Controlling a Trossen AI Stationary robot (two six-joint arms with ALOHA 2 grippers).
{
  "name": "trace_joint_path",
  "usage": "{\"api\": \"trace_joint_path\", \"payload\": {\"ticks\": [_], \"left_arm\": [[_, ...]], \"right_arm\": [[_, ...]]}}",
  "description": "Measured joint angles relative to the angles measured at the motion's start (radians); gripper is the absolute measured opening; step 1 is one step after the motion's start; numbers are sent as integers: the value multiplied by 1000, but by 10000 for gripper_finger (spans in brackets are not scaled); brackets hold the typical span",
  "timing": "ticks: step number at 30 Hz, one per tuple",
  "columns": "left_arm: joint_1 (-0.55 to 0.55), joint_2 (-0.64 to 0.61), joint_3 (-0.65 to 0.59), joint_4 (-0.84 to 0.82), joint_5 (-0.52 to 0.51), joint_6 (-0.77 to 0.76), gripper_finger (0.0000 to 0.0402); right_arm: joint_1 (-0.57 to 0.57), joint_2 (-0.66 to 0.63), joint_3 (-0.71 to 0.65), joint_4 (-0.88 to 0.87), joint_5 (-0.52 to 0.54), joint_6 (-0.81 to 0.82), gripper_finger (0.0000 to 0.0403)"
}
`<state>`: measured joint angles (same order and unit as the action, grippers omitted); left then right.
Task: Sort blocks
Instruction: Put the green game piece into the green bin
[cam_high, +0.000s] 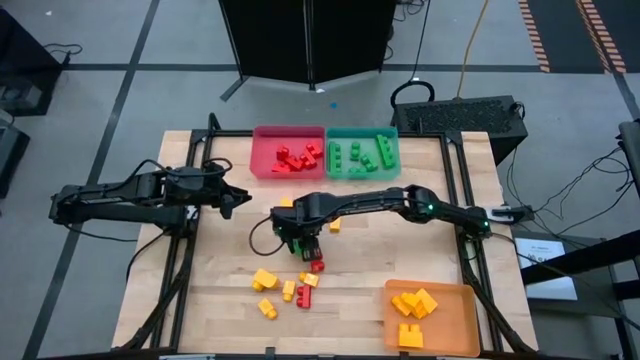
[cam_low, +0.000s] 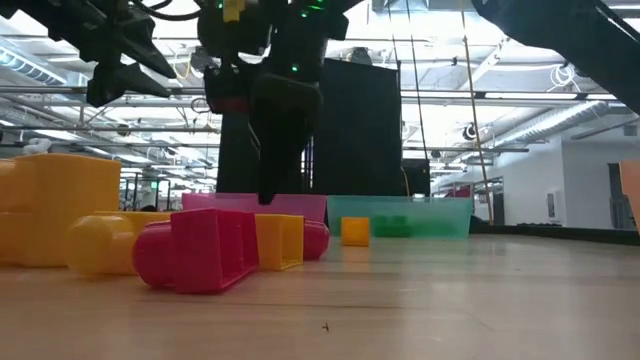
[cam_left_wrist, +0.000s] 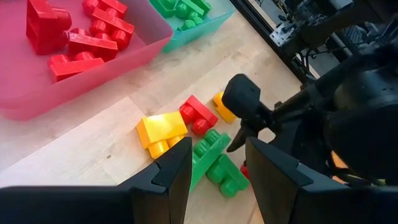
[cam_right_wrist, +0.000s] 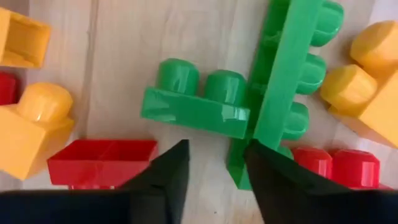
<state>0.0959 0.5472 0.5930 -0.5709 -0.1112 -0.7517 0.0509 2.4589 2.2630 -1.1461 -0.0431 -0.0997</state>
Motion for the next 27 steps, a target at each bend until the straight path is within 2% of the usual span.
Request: {"api": "trace_joint_path", "payload": {"ticks": [5,9,12,18,27], "left_arm": [[0,0,0,0,0,0,153],[0,0,0,0,-1,1,153],[0,0,0,0,-2,1,153],[0,0,0,1,-3,0,153],[0,0,0,-14,-9,0,153]], "right_arm": [[3,1,-51,61,95,2,227],[-2,0,-74,103,110,7,252],[-1,0,-74,95,125,8,255],[15,-2,-66,77,251,-44,252],[25,-31,-63,8,255,-25,252]]}}
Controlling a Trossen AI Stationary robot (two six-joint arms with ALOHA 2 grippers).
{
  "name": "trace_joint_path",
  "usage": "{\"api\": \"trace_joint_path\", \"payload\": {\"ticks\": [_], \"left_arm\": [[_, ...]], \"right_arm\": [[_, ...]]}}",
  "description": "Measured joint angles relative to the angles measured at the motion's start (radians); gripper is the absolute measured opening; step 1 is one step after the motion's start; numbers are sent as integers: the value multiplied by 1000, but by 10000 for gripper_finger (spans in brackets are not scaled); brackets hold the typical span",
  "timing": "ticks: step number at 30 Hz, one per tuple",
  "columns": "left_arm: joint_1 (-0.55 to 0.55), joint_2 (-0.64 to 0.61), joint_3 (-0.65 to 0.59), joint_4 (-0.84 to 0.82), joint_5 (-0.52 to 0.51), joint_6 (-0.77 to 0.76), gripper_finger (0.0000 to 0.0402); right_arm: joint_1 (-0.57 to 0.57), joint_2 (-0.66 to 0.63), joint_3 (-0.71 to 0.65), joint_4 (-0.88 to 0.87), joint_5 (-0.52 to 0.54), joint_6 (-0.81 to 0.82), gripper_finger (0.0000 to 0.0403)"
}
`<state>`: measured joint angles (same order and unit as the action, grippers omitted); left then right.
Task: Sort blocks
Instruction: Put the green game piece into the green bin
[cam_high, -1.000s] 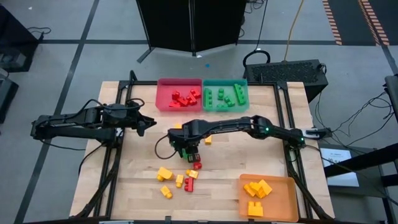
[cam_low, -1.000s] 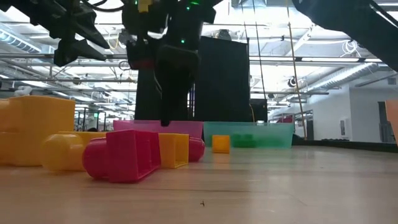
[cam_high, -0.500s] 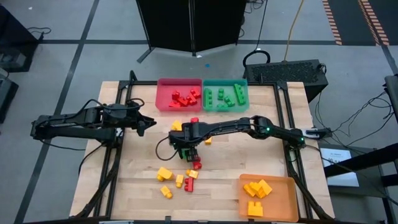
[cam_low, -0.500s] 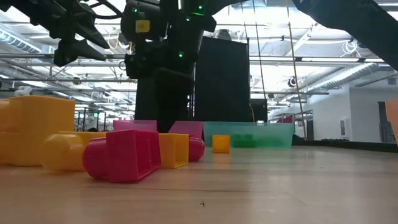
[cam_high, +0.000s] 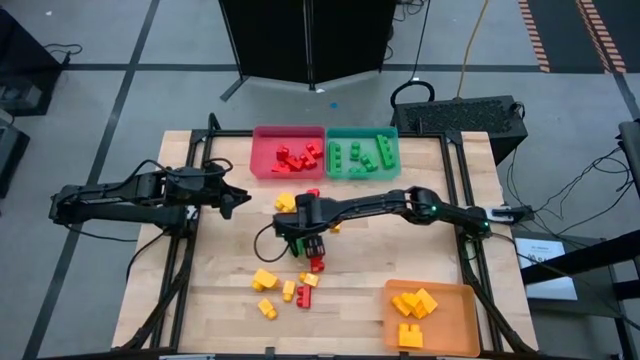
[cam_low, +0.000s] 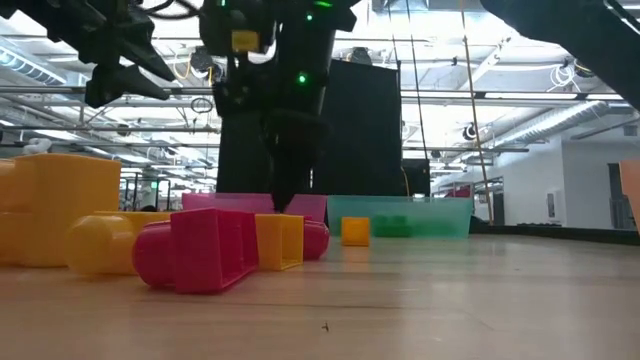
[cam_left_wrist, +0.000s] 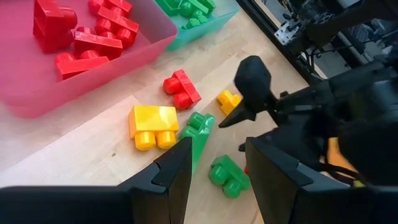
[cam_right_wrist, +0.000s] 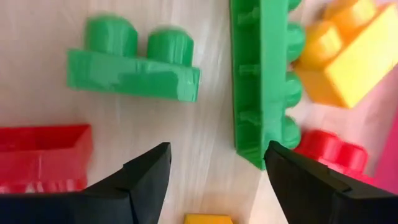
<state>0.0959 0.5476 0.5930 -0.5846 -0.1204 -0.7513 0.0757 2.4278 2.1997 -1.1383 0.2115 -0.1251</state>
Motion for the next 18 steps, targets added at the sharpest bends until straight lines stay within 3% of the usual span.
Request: {"api": "trace_joint_path", "payload": {"ticks": [11,18], "left_arm": [[0,0,0,0,-49,0,153],[0,0,0,-1,-49,0,153]], "right_arm": [[-61,3,1,129,-4,-93,251],[-92,24,1,156,-89,-97,251]]}}
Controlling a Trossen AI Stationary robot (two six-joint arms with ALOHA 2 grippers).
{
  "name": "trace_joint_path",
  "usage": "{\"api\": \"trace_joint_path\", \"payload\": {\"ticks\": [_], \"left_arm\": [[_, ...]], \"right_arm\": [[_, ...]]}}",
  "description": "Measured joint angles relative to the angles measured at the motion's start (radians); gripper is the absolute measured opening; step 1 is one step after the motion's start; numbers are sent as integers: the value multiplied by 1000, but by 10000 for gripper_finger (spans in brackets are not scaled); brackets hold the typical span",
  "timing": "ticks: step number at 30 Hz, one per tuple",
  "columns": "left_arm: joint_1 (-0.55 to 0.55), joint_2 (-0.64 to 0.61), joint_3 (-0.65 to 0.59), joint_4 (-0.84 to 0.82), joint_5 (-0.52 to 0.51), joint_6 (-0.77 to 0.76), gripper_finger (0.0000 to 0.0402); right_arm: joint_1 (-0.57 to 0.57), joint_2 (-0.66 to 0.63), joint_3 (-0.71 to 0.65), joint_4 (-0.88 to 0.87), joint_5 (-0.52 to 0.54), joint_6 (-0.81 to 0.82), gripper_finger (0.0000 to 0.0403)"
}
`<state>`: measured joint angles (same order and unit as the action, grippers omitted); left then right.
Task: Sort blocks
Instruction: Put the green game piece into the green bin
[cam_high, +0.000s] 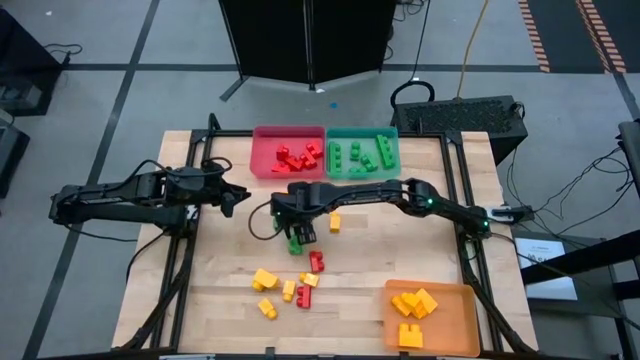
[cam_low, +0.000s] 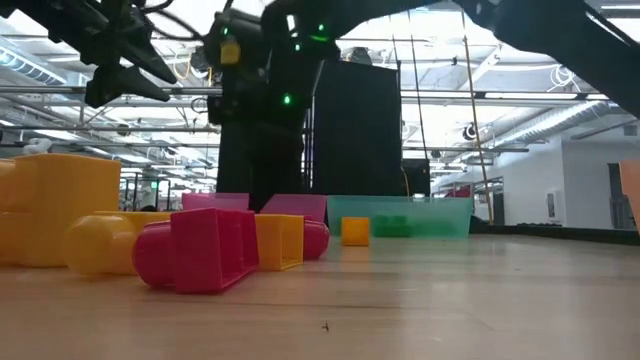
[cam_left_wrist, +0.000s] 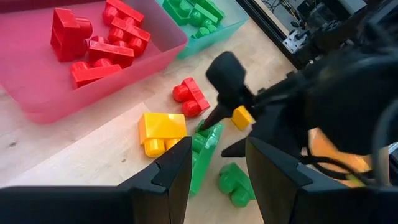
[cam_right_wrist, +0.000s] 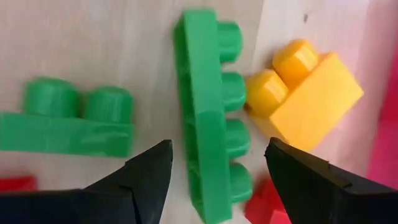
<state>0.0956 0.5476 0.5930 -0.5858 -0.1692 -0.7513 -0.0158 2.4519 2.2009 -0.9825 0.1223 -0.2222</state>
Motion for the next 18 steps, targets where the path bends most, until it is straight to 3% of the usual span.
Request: {"api": "trace_joint_path", "payload": {"ticks": [9,12,15,18], "left_arm": [[0,0,0,-4,0,0,153],[0,0,0,-7,1,0,153],[0,0,0,-9,1,0,153],[0,0,0,-9,0,0,153]], "right_arm": [[-10,78,5,-15,-27,30,244],[-4,80,5,-22,-27,57,203],[3,72,3,-38,-14,62,120],[4,59,1,-59,-19,81,118]]}}
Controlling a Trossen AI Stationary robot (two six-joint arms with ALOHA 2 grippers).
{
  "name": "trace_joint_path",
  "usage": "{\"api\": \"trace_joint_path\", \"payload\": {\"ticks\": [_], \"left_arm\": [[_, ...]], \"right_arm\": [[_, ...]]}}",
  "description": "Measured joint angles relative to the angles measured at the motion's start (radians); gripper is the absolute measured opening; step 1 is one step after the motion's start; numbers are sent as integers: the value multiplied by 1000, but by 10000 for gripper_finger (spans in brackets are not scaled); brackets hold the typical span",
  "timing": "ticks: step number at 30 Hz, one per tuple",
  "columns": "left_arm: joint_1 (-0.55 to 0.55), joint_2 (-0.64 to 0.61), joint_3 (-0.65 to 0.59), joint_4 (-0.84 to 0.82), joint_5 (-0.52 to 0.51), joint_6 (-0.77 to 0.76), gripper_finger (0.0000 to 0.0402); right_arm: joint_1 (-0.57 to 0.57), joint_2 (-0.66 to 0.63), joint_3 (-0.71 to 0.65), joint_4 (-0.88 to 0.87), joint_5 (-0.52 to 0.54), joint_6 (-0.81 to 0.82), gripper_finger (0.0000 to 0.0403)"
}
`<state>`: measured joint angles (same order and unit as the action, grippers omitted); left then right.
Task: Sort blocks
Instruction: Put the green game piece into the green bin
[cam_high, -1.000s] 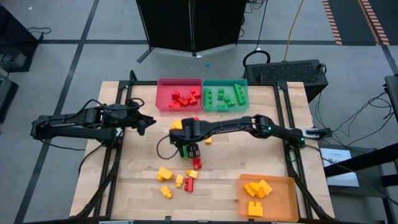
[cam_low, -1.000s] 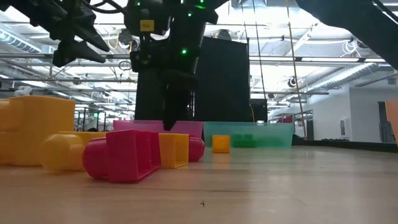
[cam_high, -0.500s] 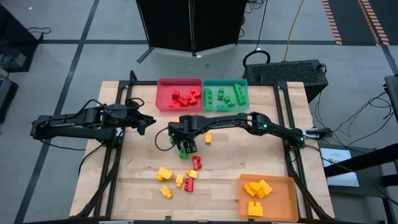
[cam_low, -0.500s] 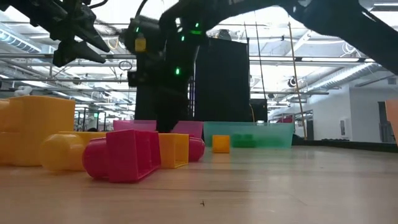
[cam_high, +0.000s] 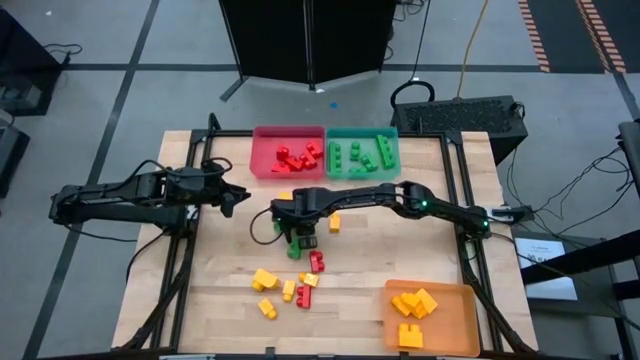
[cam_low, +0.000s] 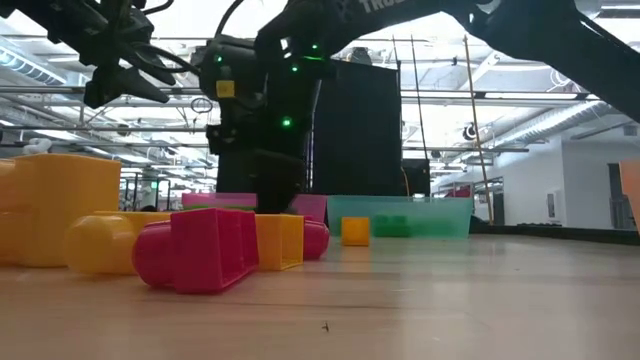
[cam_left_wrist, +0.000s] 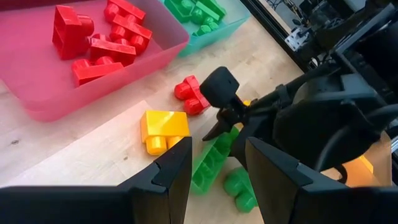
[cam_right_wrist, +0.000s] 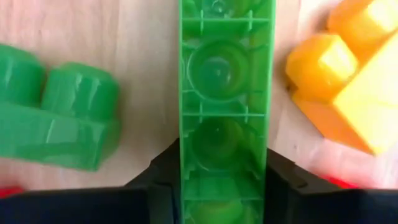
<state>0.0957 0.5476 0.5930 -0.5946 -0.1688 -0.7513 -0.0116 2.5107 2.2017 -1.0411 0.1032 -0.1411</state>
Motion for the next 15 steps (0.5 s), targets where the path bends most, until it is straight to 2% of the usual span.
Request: {"api": "trace_joint_path", "payload": {"ticks": [4,8,12,15], "left_arm": [[0,0,0,0,0,0,153],[0,0,0,-1,-1,7,153],[0,0,0,-2,-13,8,153],[0,0,0,0,-23,7,153]], "right_arm": [[-1,-44,-4,-57,2,71,118],[-13,-149,-3,-144,29,76,118],[-62,-256,-2,-220,117,61,118],[-143,-308,-1,-315,198,51,118]]}}
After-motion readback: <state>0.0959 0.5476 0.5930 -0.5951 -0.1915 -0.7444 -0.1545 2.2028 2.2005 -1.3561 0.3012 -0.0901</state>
